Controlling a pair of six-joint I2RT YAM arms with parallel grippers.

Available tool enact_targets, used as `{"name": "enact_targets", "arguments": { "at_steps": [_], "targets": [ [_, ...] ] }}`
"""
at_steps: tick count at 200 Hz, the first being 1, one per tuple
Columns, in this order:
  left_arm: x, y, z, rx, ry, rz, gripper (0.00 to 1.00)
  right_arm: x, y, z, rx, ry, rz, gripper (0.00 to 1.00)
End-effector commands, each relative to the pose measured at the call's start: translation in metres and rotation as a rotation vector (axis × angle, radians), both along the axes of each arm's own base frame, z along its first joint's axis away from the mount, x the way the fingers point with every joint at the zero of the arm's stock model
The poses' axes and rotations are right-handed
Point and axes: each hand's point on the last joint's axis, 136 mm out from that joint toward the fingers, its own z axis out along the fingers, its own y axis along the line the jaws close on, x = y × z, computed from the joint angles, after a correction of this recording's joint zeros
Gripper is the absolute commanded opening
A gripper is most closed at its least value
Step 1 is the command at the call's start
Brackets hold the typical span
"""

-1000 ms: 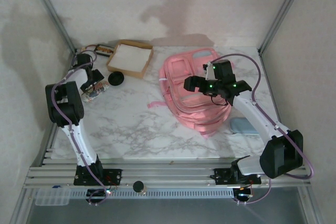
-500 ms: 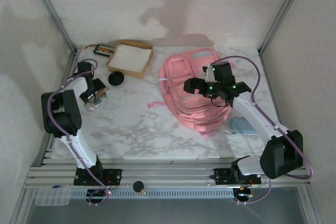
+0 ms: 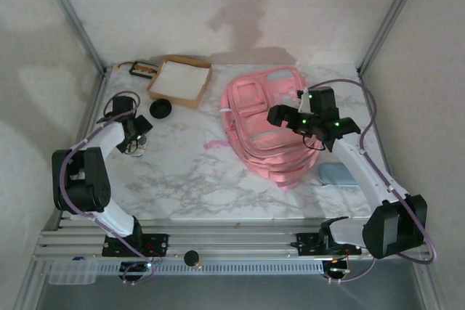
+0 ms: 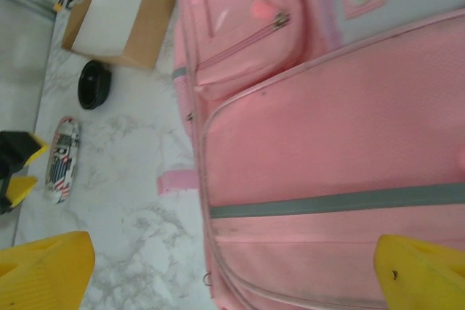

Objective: Pack the student bag
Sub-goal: Move the glasses case to the middle-left of the table, then pick up the glasses case from the middle-left of the table.

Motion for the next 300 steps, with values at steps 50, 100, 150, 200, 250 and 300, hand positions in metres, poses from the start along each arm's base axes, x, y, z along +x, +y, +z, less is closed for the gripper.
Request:
{"name": "enact_targets", "arguments": {
  "at_steps": [50, 100, 150, 200, 250, 300],
  "targets": [
    [-0.004, 0.004, -0.009, 0.088, 0.070, -0.076, 0.99, -0.006, -0.015, -0.009, 0.021, 0.024, -0.042, 0.99],
    [-0.004, -0.027, -0.039, 0.069, 0.149, -0.207, 0.99, -0.005, -0.012, -0.011, 0.029, 0.030, -0.033, 0.99],
    [-0.013, -0.023, -0.050, 0.142, 0.199, -0.165, 0.91, -0.005, -0.009, -0.015, 0.039, 0.041, -0.017, 0.99],
    [0.005, -0.026, -0.051, 0.097, 0.147, -0.110, 0.92, -0.005, -0.009, -0.015, 0.034, 0.036, -0.010, 0.99],
    [0.016, -0.025, -0.053, 0.075, 0.084, -0.042, 0.88, -0.005, -0.007, -0.020, 0.033, 0.046, 0.002, 0.99],
    [0.016, -0.024, -0.056, 0.067, 0.065, -0.022, 0.68, -0.006, -0.006, -0.020, 0.033, 0.040, 0.015, 0.99]
  ]
}}
